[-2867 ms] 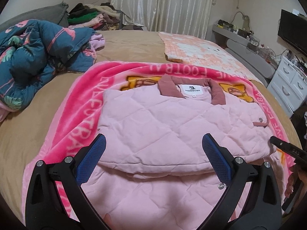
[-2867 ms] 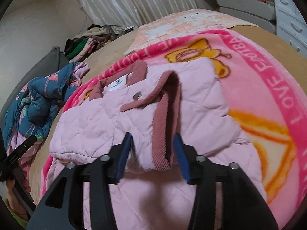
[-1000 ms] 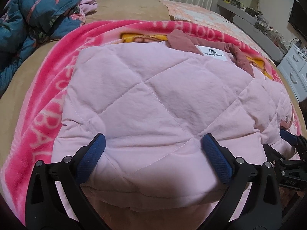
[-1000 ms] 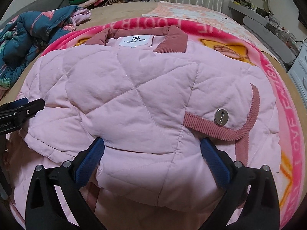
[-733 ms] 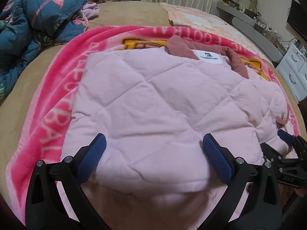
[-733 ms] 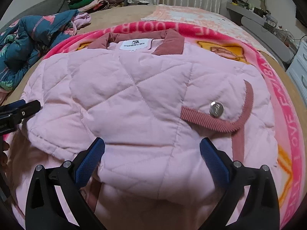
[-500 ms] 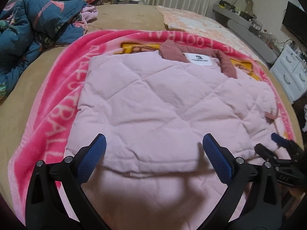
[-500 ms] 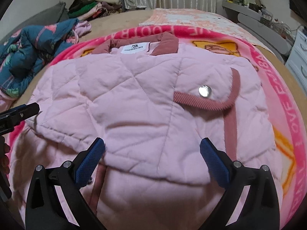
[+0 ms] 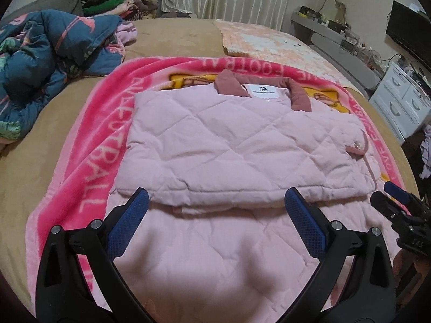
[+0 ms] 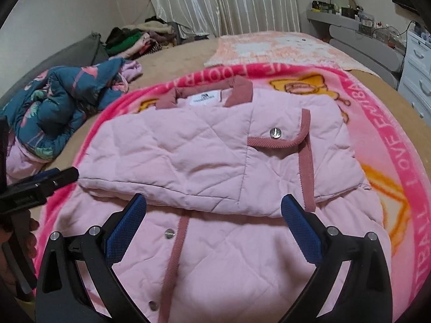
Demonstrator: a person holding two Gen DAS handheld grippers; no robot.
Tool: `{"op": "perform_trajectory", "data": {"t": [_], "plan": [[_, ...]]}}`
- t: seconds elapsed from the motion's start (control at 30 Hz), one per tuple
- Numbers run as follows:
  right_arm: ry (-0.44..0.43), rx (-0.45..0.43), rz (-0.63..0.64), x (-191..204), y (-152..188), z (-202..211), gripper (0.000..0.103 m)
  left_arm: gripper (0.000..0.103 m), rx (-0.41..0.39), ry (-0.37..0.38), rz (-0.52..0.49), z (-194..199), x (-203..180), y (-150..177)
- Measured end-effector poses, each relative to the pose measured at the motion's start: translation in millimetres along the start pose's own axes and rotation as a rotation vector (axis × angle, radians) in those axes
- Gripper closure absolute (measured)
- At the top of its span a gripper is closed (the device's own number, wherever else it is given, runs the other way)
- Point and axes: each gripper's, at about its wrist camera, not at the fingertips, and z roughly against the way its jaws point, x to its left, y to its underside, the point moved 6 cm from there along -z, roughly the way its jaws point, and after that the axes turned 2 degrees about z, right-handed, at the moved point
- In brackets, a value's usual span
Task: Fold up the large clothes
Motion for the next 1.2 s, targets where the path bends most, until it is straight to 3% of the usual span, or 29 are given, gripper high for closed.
{"op": "perform_trajectory", "data": {"t": [0.4,0.6,1.2], "plan": [[0.02,-0.033,0.056,14.2,9.3,44.6,0.004,0.008,-0.048,0.009,0.009,42.9,-5.9,20.3],[0.076,-0.074,0.138,24.3,7.5,68.2,0.004,0.008,-0.078,0.018,0.014,66.3,-10.1,25.1],[0.042,-0.186,0.201,48.9,14.9,144.8,0.004,0.008,-0.207,0.047,0.002,147.8,-21.5,44.9]]}}
